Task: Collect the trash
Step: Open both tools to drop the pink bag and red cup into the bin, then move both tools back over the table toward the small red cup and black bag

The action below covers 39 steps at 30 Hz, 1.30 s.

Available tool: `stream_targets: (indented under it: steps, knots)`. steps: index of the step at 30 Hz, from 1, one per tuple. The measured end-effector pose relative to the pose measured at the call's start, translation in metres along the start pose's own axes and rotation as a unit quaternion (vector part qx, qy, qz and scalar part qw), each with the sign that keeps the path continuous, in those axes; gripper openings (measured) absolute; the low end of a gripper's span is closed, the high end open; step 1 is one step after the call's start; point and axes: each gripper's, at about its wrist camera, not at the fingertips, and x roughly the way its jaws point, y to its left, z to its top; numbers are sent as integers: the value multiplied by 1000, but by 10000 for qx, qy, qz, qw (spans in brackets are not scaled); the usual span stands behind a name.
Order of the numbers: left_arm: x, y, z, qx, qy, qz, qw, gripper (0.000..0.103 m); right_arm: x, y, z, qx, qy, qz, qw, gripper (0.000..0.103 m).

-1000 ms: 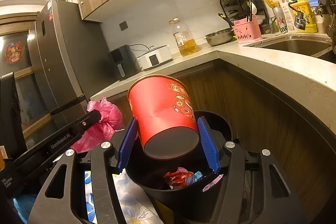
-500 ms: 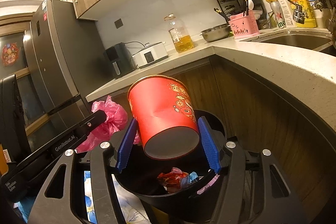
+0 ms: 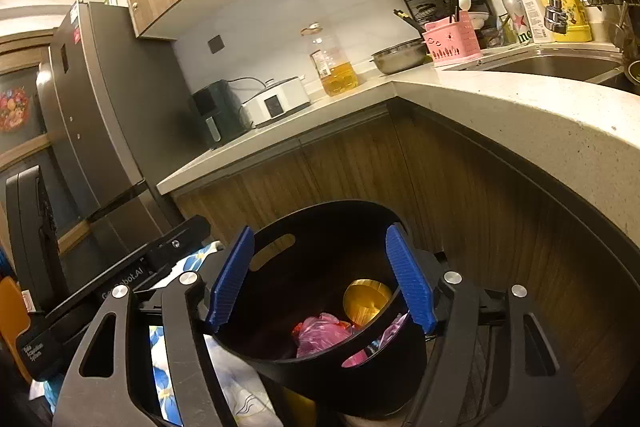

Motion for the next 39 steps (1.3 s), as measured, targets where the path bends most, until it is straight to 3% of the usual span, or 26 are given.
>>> stream_targets:
  steps: [3, 11, 16, 19, 26, 29, 33, 39]
  knots:
    - [-16, 8, -3, -20, -140, 328, 9994, 79, -5, 7, -3, -86, 9, 28, 10000, 69]
    - [-82, 45, -24, -70, -617, 1617, 9849, 79, -19, 29, -14, -226, 72, 254, 9994, 69]
    - [-125, 86, -42, -346, -844, 2620, 9608, 79, -22, 51, -29, -246, 209, 551, 9980, 69]
    - [-149, 116, -53, -405, -951, 3334, 9371, 79, -20, 70, -43, -355, 329, 753, 9960, 69]
    - [-169, 171, -72, -634, -696, 4029, 9104, 79, -13, 114, -65, -512, 519, 1115, 9911, 69]
    - [-168, 187, -77, -701, -507, 4077, 9090, 74, -12, 129, -70, -564, 558, 1248, 9890, 69]
    - [-157, 205, -80, -911, -180, 3853, 9181, 62, -8, 147, -74, -635, 581, 1358, 9870, 69]
    - [-146, 221, -81, -1028, 96, 3784, 9199, 47, -1, 164, -78, -735, 629, 1455, 9846, 69]
